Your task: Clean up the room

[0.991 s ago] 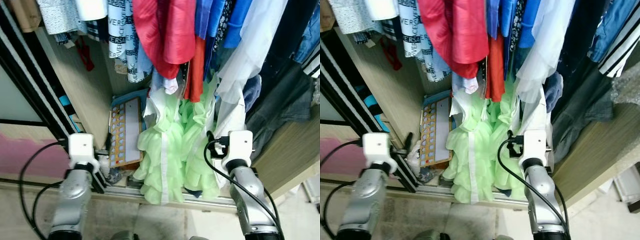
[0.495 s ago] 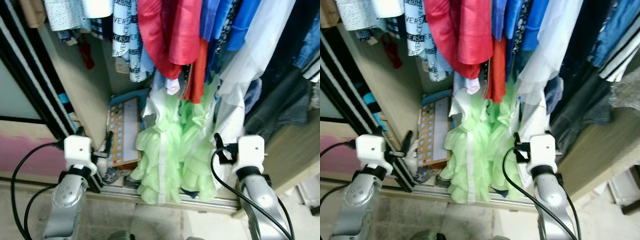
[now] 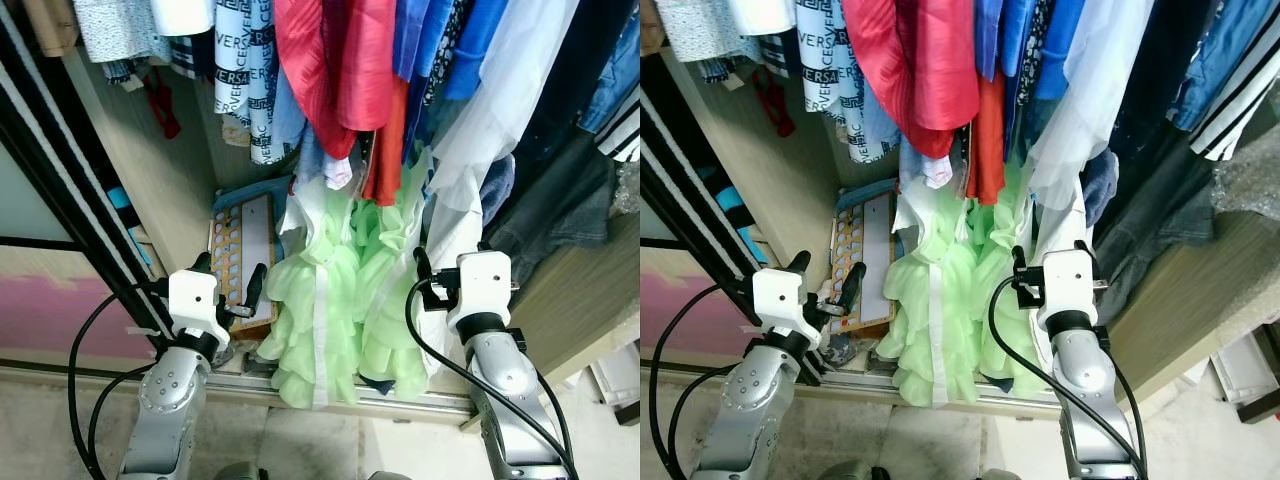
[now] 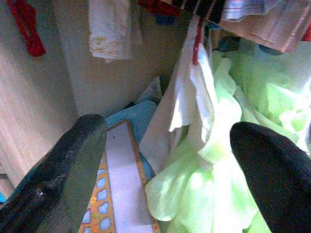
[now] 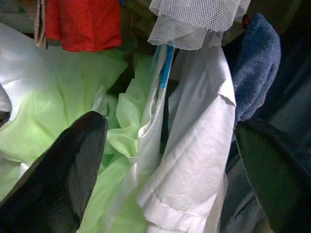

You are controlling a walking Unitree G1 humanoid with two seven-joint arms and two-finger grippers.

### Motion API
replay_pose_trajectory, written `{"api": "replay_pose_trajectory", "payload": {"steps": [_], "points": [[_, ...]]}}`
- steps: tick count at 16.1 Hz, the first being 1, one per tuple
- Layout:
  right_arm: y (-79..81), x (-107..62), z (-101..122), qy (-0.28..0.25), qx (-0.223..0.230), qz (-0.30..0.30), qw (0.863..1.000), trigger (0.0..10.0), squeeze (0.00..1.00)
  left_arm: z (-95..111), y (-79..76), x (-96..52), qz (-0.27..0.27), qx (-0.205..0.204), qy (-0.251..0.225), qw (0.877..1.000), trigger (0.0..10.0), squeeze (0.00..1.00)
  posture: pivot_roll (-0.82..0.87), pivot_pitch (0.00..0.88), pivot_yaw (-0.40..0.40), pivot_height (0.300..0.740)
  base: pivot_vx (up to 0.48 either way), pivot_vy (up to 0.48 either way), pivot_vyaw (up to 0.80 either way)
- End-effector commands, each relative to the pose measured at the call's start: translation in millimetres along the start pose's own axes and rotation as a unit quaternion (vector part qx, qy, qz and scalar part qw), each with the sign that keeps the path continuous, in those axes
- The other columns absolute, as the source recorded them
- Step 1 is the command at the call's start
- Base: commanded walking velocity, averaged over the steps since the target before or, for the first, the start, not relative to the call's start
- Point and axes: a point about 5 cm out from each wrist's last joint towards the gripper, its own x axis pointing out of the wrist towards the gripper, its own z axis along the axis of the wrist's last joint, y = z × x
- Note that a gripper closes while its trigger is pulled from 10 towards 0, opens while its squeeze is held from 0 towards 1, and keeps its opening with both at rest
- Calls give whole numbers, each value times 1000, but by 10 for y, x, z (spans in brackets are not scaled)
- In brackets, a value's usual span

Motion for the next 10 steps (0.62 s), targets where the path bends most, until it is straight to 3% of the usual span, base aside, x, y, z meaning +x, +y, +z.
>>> {"api": "replay_pose_trajectory", "payload": {"steps": [1, 2, 5, 7, 10], "points": [[1, 53, -12, -4, 25, -3, 1000, 10000, 0, 16, 126, -5, 50, -16, -4, 999, 10000, 0, -24, 0, 34, 740, 0, 0, 0], [10, 83, -9, -7, 38, -6, 999, 10000, 0, 7, 178, -15, 70, -25, -3, 997, 10000, 0, -21, 0, 39, 740, 0, 0, 0], [120, 99, 4, -9, 57, -6, 998, 10000, 0, -8, 200, -23, 64, -16, 4, 998, 10000, 0, -10, 0, 50, 740, 0, 0, 0], [74, 64, -17, -4, 56, -10, 998, 10000, 0, -9, 213, -12, 61, -15, 8, 998, 10000, 0, -17, 0, 51, 740, 0, 0, 0], [98, 64, -35, 0, 55, -1, 998, 10000, 0, -8, 217, -8, 62, -7, 13, 998, 10000, 0, -10, 0, 44, 740, 0, 0, 800]]}}
